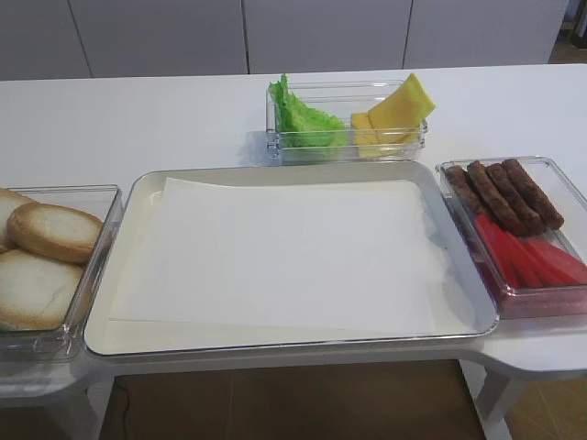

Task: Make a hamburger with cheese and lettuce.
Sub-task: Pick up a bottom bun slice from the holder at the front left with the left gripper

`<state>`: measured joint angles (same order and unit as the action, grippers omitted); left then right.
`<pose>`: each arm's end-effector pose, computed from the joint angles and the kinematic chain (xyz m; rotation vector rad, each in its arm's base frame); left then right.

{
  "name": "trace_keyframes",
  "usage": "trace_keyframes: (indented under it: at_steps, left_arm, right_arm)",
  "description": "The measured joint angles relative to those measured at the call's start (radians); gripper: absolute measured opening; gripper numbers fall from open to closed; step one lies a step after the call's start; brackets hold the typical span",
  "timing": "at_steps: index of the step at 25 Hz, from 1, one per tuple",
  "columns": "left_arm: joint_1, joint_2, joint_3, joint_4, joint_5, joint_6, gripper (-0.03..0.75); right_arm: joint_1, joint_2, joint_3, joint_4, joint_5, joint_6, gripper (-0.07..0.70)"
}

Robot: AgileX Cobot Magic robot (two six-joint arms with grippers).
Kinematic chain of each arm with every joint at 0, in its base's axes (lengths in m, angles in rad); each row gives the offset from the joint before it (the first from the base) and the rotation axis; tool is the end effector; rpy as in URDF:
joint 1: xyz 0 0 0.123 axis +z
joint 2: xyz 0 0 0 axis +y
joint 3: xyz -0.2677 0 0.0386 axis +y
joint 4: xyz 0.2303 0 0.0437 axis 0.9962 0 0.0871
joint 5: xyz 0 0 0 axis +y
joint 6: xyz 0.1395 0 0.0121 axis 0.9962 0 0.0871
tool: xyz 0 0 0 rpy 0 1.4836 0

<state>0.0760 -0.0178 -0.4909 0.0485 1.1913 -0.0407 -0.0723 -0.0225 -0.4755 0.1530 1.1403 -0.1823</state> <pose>0.0267 0.0084 0.2287 -0.1327 2.1621 0.0794 0.0324 0.0171 0.2313 -0.1306 2.1117 0.0340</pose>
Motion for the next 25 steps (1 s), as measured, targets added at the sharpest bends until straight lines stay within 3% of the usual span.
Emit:
trace_keyframes:
  at_steps: [15, 20, 25]
  left_arm:
    - [0.000, 0.000, -0.008, -0.026, -0.004, -0.022, 0.368]
    - [0.000, 0.072, -0.102, -0.036, -0.004, -0.103, 0.368]
    - [0.000, 0.297, -0.233, -0.036, -0.010, -0.174, 0.368]
  right_arm:
    - [0.000, 0.000, 0.000, 0.000, 0.000, 0.000, 0.487]
    - [0.000, 0.000, 0.000, 0.000, 0.000, 0.000, 0.487]
    - [0.000, 0.000, 0.000, 0.000, 0.000, 0.000, 0.487]
